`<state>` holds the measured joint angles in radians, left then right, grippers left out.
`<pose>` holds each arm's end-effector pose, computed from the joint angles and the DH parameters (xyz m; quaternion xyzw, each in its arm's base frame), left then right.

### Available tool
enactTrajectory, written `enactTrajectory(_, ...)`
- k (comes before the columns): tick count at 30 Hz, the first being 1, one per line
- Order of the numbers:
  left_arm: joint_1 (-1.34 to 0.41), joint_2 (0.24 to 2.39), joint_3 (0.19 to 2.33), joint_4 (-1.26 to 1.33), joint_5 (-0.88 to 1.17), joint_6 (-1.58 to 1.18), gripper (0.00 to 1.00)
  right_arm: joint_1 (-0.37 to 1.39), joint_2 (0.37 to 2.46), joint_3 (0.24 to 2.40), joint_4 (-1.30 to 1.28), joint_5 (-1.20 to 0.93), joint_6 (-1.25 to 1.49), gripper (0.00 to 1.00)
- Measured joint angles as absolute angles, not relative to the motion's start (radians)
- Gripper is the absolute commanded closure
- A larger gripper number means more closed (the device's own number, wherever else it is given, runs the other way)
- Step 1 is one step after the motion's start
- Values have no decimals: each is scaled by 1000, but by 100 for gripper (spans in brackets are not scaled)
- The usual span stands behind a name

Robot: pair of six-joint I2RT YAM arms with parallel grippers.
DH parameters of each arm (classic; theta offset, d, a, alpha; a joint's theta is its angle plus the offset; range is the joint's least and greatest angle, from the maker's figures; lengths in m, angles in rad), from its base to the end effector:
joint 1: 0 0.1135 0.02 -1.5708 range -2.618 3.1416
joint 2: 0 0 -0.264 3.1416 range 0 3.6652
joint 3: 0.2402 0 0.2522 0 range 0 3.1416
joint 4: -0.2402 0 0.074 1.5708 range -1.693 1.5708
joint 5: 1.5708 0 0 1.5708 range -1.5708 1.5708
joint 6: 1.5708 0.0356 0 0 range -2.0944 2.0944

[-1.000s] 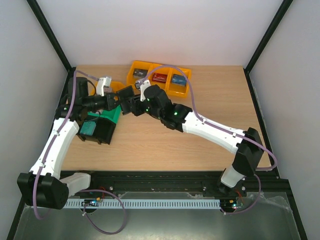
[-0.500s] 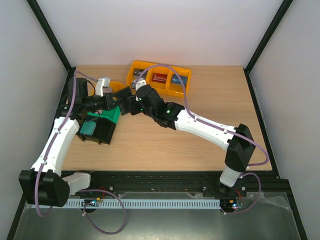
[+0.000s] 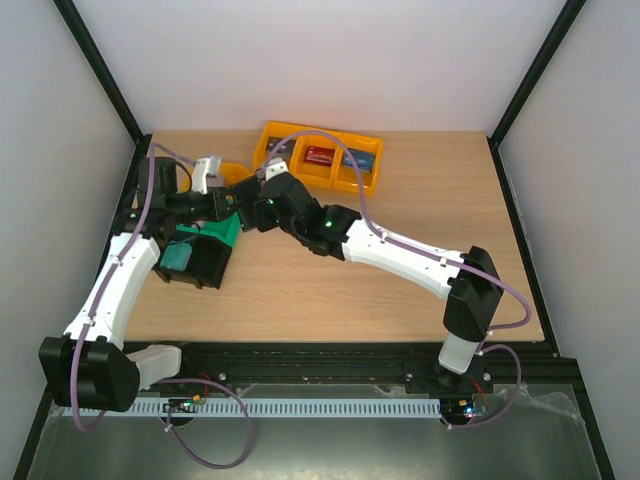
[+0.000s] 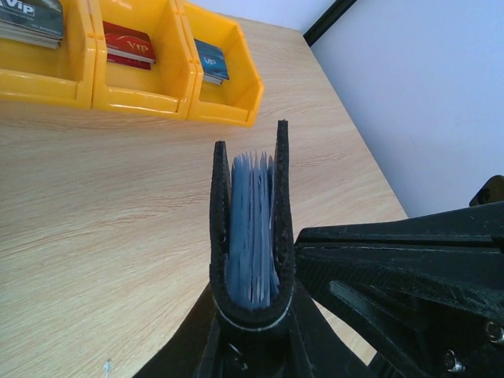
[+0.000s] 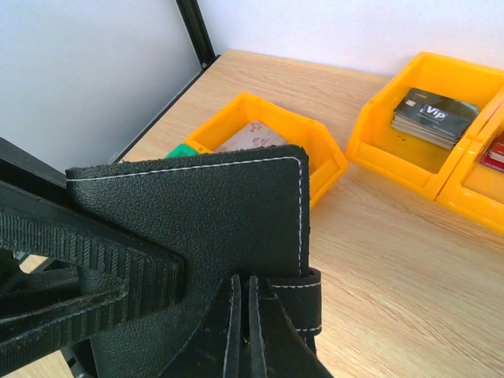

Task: Take the credit cards out of the card holder

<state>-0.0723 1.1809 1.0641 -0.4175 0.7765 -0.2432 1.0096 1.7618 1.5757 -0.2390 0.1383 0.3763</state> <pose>0.2530 -0.0433 0.3381 0.1182 0.8171 -0.3968 0.4011 0.2285 0.3542 0.3413 -0.2255 0.8083 0.3008 0.4531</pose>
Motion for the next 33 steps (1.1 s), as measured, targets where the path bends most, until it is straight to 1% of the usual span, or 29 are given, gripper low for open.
enactTrajectory(5, -78, 1185, 1063, -423, 783, -227, 98, 1003, 1729, 1528, -240, 164, 347, 98)
enactTrajectory(12, -67, 1179, 1063, -434, 831, -198, 98, 817, 1688, 1385, -331, 244, 281, 98)
enactTrajectory(13, -67, 1179, 1063, -434, 833, -196, 98, 804, 1683, 1377, -338, 246, 269, 97)
enactTrajectory(14, -67, 1179, 1063, -435, 836, -192, 98, 796, 1677, 1370, -342, 239, 253, 92)
enactTrajectory(15, -66, 1179, 1063, -436, 839, -186, 98, 791, 1666, 1363, -343, 219, 234, 86)
enactTrajectory(19, -64, 1187, 1068, -458, 863, -138, 98, 790, 1579, 1325, -329, 60, 155, 54)
enactTrajectory(21, -65, 1203, 1104, -516, 870, -84, 98, 782, 1514, 1293, -295, -62, 126, 46)
enactTrajectory(24, -67, 1229, 1205, -618, 904, 36, 98, 755, 1399, 1232, -212, -282, 100, 41)
enactTrajectory(27, -67, 1231, 1315, -744, 982, 205, 98, 672, 1328, 1202, -118, -495, 120, 38)
enactTrajectory(30, -67, 1217, 1391, -887, 1069, 395, 98, 592, 1315, 1197, -50, -644, 150, 38)
enactTrajectory(33, -68, 1200, 1412, -1010, 1148, 542, 98, 576, 1330, 1195, -4, -770, 186, 37)
